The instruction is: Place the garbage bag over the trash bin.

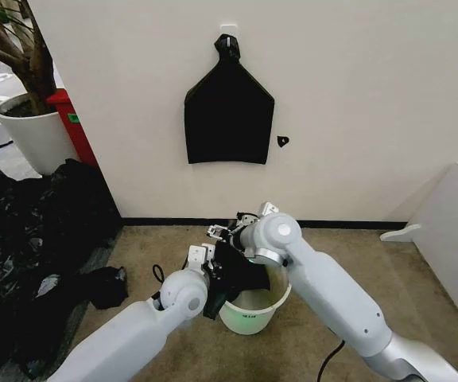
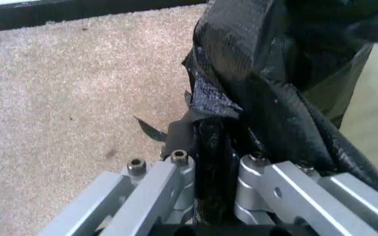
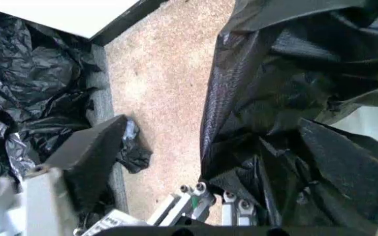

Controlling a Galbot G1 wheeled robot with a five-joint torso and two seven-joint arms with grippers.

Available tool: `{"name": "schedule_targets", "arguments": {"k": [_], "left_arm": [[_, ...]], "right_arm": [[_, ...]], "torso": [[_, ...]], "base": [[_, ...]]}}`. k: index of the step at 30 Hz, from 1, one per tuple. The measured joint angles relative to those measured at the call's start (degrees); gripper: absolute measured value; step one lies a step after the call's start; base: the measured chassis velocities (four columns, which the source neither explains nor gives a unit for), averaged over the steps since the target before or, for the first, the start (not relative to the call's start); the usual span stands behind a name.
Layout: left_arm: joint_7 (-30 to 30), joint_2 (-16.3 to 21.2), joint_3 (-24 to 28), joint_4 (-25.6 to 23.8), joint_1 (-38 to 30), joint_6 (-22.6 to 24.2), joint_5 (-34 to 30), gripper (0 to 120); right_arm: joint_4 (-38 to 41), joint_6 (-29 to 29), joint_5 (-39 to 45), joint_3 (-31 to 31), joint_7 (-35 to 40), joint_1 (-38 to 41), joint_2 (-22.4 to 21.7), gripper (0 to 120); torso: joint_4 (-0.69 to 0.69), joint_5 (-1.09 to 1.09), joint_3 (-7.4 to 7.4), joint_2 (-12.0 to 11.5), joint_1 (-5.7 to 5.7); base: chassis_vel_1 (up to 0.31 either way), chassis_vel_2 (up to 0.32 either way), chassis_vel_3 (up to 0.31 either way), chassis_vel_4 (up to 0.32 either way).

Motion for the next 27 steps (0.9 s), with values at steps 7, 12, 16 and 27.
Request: {"name": "schedule_targets", "arguments": {"k": [7, 12, 16, 27], "left_arm": [[0.05, 0.03, -0.17, -0.15, 0.13, 0.0, 0.07, 6], [0.11, 0.03, -0.43, -0.13, 0.22, 0.0, 0.07, 6], [0.17, -0.04, -0.6, -0.12, 0.43, 0.0, 0.25, 6], [0.62, -0.03, -0.81, -0.13, 0.82, -0.03, 1.0, 6]], "right_arm": [[-0.71, -0.04, -1.39, -0.47, -0.54, -0.56, -0.32, 65], [0.02, -0.04, -1.69, -0.56, -0.58, -0.87, -1.1, 49], [-0.03, -0.04, -2.53, -0.62, -0.9, -1.12, -1.39, 31], [-0.58, -0.08, -4.06, -0.8, -1.78, -1.56, -1.1, 0]], "torso": [[-0.01, 0.0, 0.0, 0.0, 0.0], [-0.01, 0.0, 0.0, 0.0, 0.0], [-0.01, 0.0, 0.0, 0.0, 0.0], [0.0, 0.0, 0.0, 0.0, 0.0]], "base": [[0.0, 0.0, 0.0, 0.0], [0.0, 0.0, 0.0, 0.0], [0.0, 0.0, 0.0, 0.0], [0.0, 0.0, 0.0, 0.0]]}}
